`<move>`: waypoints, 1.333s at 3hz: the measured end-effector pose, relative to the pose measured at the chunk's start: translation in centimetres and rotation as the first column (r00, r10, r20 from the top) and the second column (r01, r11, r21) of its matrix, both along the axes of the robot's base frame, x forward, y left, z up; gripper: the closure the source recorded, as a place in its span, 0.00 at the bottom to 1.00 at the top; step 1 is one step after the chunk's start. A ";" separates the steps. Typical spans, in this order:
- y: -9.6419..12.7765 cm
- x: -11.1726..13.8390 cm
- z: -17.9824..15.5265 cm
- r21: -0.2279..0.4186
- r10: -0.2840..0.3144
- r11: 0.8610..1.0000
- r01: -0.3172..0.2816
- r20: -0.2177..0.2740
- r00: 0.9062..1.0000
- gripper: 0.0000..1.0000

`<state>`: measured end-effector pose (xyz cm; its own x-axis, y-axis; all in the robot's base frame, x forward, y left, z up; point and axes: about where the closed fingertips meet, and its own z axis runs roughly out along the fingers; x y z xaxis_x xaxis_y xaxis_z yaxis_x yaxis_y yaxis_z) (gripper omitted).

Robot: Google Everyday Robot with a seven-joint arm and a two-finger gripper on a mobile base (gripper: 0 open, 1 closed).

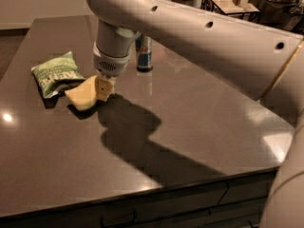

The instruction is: Move sponge near green jalapeno chip bag

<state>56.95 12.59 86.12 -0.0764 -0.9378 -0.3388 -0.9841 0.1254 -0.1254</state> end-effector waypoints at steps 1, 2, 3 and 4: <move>0.8 0.3 -0.5 0.021 0.011 1.000 -0.011 0.002 1.000 0.39; 0.8 0.2 -0.5 0.019 0.012 1.000 -0.012 0.002 1.000 0.15; 0.8 0.1 -0.5 0.018 0.014 1.000 -0.014 0.003 1.000 0.00; 0.8 0.1 -0.5 0.018 0.014 1.000 -0.014 0.003 1.000 0.00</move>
Offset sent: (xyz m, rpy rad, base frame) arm 0.0025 0.0065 -0.0043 0.0164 -0.0017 0.0091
